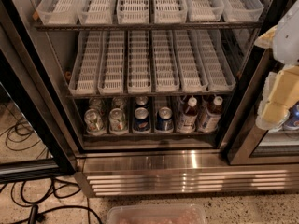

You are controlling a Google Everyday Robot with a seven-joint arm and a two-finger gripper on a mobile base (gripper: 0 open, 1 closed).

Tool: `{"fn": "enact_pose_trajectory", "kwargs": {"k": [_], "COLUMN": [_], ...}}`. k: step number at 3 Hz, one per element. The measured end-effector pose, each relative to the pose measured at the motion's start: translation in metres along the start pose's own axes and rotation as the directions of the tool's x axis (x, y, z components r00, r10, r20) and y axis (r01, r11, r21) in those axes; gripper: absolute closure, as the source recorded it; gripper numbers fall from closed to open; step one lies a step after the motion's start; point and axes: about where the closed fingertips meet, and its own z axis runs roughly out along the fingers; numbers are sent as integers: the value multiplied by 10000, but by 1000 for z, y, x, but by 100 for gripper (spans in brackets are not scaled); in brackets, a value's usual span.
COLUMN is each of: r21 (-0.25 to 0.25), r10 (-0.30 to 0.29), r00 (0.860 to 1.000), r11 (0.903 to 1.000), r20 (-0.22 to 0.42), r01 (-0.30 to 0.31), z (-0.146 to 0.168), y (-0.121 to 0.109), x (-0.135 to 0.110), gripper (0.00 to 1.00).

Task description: Pick pepsi can from bottom shelf of fridge

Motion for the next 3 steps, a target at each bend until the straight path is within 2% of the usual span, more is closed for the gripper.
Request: {"fn": "enact_pose_trajectory", "kwargs": {"k": [1,2,3], "r21": [21,123,-137], "r10": [0,332,876], "r00": [10000,9988,9931], "r11": [10000,9994,9961], "r20": [4,347,780], "r01": [0,-337,-868], "z": [0,25,88], "y": [0,2,24], "x": [0,-1,2], "gripper": [0,0,0]}}
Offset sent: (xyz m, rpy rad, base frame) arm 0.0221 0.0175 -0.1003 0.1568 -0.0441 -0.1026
